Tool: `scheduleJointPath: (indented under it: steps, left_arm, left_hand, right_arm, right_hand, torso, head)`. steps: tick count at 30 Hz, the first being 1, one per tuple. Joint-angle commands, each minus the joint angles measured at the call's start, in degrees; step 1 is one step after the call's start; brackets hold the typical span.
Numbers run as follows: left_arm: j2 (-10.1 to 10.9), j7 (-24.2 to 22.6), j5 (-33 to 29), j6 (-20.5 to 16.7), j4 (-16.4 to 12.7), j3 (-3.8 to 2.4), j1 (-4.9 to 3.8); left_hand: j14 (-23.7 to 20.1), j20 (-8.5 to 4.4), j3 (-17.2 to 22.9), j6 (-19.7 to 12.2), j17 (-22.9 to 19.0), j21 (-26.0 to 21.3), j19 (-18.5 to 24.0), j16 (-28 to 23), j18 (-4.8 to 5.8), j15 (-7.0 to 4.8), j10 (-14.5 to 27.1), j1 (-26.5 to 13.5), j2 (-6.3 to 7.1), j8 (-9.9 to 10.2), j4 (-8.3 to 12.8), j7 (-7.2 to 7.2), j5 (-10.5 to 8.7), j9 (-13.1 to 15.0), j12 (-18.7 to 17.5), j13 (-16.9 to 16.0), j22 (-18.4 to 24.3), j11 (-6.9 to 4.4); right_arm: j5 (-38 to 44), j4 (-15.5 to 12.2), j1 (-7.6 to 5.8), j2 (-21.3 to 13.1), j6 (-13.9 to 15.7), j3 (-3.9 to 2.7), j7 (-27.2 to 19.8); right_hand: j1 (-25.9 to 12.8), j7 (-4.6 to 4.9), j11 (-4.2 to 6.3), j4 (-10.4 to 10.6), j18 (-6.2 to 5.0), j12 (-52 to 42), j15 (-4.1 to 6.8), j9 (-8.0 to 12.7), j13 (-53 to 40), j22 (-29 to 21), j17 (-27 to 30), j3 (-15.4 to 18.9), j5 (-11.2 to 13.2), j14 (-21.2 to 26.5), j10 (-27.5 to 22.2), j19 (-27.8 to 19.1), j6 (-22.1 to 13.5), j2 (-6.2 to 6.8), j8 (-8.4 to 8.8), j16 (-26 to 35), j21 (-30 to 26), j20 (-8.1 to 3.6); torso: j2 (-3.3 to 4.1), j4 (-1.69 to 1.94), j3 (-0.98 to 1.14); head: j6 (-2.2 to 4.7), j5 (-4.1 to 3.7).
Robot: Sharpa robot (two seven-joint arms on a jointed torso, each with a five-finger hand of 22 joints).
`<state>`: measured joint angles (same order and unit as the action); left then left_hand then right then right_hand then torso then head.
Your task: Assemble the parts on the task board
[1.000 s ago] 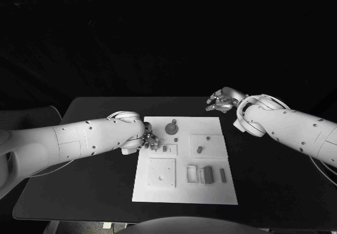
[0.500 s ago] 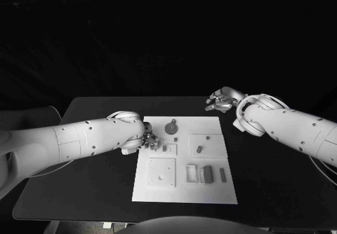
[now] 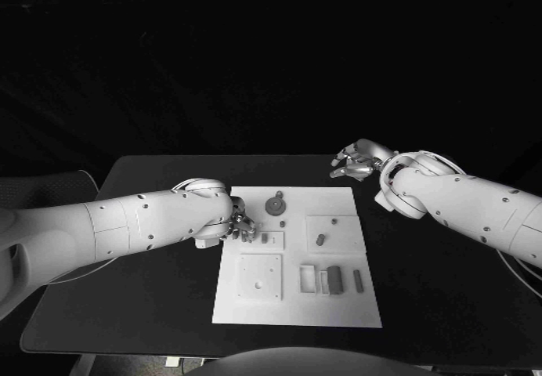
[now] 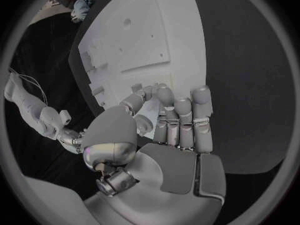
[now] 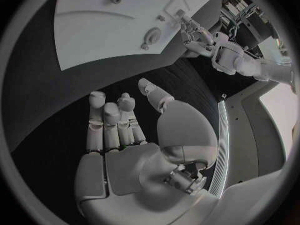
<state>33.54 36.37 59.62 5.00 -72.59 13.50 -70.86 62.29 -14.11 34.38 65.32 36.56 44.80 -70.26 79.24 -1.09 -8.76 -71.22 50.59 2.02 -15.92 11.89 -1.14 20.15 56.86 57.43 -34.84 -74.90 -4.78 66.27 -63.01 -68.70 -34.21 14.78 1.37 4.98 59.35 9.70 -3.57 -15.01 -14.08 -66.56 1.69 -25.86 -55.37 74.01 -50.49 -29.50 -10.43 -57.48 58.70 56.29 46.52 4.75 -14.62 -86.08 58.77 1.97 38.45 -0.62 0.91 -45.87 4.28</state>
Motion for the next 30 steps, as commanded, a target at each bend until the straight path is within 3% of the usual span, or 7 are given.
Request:
scheduleJointPath:
  steps: [1,15,30]
  left_arm:
    - [-0.08,-0.28,0.49,1.22,-0.03,0.08,0.18]
    - [-0.18,-0.62,0.51,1.22,-0.06,0.08,0.19]
    - [-0.15,-0.68,0.57,1.93,-0.02,0.08,0.19]
  left_hand:
    - [1.35,-0.76,2.47,0.61,0.02,0.35,-0.34,0.32,-2.04,-1.68,-0.31,1.95,-1.44,-0.34,2.37,-0.12,0.39,0.13,0.31,-0.08,-1.09,-0.19]
    - [1.45,-0.74,2.50,0.74,0.04,0.41,-0.43,0.42,-2.01,-1.73,-0.41,2.06,-1.50,-0.34,2.51,-0.07,0.50,0.20,0.42,-0.09,-1.10,-0.24]
    - [1.56,-0.73,2.57,0.89,0.05,0.47,-0.52,0.53,-1.97,-1.80,-0.53,2.24,-1.54,-0.34,2.74,-0.01,0.68,0.30,0.54,-0.11,-1.10,-0.30]
  right_arm:
    - [0.39,-0.05,0.00,0.05,-0.76,-0.02,-0.19]
    - [0.39,-0.04,0.00,0.09,-0.93,-0.02,-0.10]
    - [0.44,-0.08,0.00,0.09,-0.86,-0.02,-0.12]
  right_hand:
    - [-0.42,0.45,-0.11,0.32,-0.92,-0.33,0.54,0.06,0.09,-0.09,0.06,0.00,-0.01,-0.02,-0.39,-0.11,-0.08,-0.02,0.37,-0.23,-0.09,-0.45]
    - [-0.44,0.46,-0.12,0.34,-0.92,-0.35,0.54,0.06,0.11,-0.09,0.07,0.00,-0.01,-0.01,-0.40,-0.11,-0.10,-0.03,0.38,-0.24,-0.09,-0.45]
    - [-0.44,0.47,-0.13,0.36,-0.92,-0.36,0.54,0.07,0.13,-0.10,0.09,0.00,-0.01,0.01,-0.42,-0.13,-0.13,-0.02,0.40,-0.24,-0.09,-0.46]
  torso:
    - [0.01,0.00,-0.02]
    - [0.01,-0.01,0.01]
    - [0.00,0.02,0.02]
  head:
    - [-0.03,0.00]
    - [0.02,0.37]
    - [-0.16,0.20]
